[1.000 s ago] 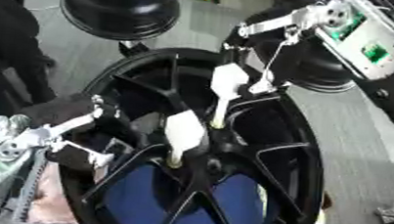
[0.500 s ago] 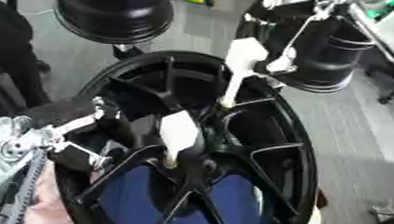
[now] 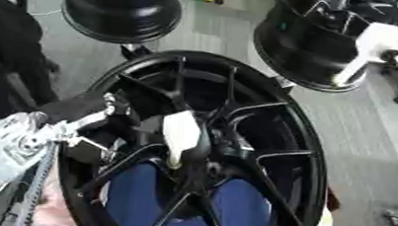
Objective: Pull the pin out of the wheel hub.
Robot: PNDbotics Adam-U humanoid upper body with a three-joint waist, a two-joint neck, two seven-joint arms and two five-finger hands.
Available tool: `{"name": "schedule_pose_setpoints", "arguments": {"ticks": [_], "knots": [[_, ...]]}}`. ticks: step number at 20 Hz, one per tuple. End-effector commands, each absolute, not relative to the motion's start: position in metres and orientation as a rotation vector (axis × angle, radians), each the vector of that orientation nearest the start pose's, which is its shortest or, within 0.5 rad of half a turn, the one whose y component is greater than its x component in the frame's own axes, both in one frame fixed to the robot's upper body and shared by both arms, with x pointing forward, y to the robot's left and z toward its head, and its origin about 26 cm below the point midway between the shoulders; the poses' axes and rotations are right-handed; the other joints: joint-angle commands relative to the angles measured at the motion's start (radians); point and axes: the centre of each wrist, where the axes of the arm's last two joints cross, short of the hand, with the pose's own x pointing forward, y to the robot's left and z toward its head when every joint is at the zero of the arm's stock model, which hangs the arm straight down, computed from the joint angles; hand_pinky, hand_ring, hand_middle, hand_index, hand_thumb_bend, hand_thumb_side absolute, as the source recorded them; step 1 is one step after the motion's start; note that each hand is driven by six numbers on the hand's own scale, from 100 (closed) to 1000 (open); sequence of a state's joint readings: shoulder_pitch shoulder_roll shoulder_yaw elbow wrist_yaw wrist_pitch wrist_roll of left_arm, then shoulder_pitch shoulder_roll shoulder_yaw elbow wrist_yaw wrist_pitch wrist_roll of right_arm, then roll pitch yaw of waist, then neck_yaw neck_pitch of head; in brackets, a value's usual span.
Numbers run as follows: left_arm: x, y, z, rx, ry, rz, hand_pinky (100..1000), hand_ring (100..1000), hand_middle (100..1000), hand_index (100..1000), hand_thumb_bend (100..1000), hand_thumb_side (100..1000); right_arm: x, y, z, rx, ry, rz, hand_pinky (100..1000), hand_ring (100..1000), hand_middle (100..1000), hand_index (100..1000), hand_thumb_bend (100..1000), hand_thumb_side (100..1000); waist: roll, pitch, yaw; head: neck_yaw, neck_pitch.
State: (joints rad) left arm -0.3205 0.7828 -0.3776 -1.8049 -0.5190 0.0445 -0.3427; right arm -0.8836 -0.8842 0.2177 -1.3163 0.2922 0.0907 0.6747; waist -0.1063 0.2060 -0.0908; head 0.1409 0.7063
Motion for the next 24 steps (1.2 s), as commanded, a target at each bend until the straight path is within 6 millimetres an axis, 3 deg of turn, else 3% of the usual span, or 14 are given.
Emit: {"name": "schedule_pose_setpoints", "arguments": {"ticks": [1,2,3,4,5,6,7,8,11,16,24], "knots": [[0.313,0.287,0.156,0.654,-1.464,-1.580,730,702,593,736,247,211,0.379,-0.407,0.355,-0.871,-1.380,1.201,801,687,494,593,103,100,0.003,-0.008,0.000,0.004,-0.017],[0.314,0.286,0.157,0.654,-1.468,-1.582,730,702,593,736,247,211,0.372,-0.421,0.357,-0.909,-1.371,1.167,802,691,500,599,109,100,0.003,-0.007,0.003,0.001,-0.019],[0.314,0.285,0.157,0.653,-1.471,-1.584,730,702,593,736,248,211,0.365,-0.434,0.359,-0.946,-1.362,1.136,824,740,578,673,190,100,0.004,-0.006,0.006,-0.002,-0.020],[0.314,0.284,0.158,0.652,-1.474,-1.585,730,702,593,736,248,212,0.357,-0.447,0.361,-0.990,-1.346,1.109,834,765,616,706,206,100,0.006,-0.005,0.010,-0.006,-0.022],[0.315,0.283,0.158,0.650,-1.477,-1.586,729,701,592,736,247,211,0.352,-0.458,0.360,-1.017,-1.332,1.094,856,816,731,787,222,100,0.006,-0.004,0.014,-0.011,-0.023],[0.315,0.283,0.158,0.647,-1.477,-1.588,728,700,592,736,247,211,0.348,-0.466,0.357,-1.022,-1.319,1.089,868,842,771,822,231,144,0.006,-0.004,0.017,-0.014,-0.024],[0.315,0.282,0.158,0.644,-1.477,-1.590,728,700,592,735,247,210,0.345,-0.472,0.352,-1.018,-1.311,1.089,897,900,851,885,195,337,0.006,-0.004,0.020,-0.017,-0.025],[0.315,0.281,0.158,0.640,-1.477,-1.594,728,700,592,735,247,210,0.343,-0.476,0.347,-1.007,-1.308,1.093,906,916,869,897,180,388,0.007,-0.004,0.022,-0.019,-0.025],[0.316,0.279,0.159,0.629,-1.479,-1.608,728,700,591,735,247,207,0.334,-0.485,0.335,-0.985,-1.318,1.105,910,930,884,908,151,463,0.007,-0.006,0.029,-0.029,-0.025],[0.316,0.275,0.160,0.619,-1.487,-1.619,729,700,592,735,247,205,0.317,-0.492,0.320,-1.005,-1.344,1.077,904,920,878,904,144,440,0.006,-0.010,0.043,-0.046,-0.023],[0.317,0.273,0.161,0.613,-1.495,-1.622,728,700,591,735,244,203,0.312,-0.488,0.325,-1.075,-1.440,0.947,877,861,823,873,100,410,0.005,-0.012,0.047,-0.052,-0.023]]}}
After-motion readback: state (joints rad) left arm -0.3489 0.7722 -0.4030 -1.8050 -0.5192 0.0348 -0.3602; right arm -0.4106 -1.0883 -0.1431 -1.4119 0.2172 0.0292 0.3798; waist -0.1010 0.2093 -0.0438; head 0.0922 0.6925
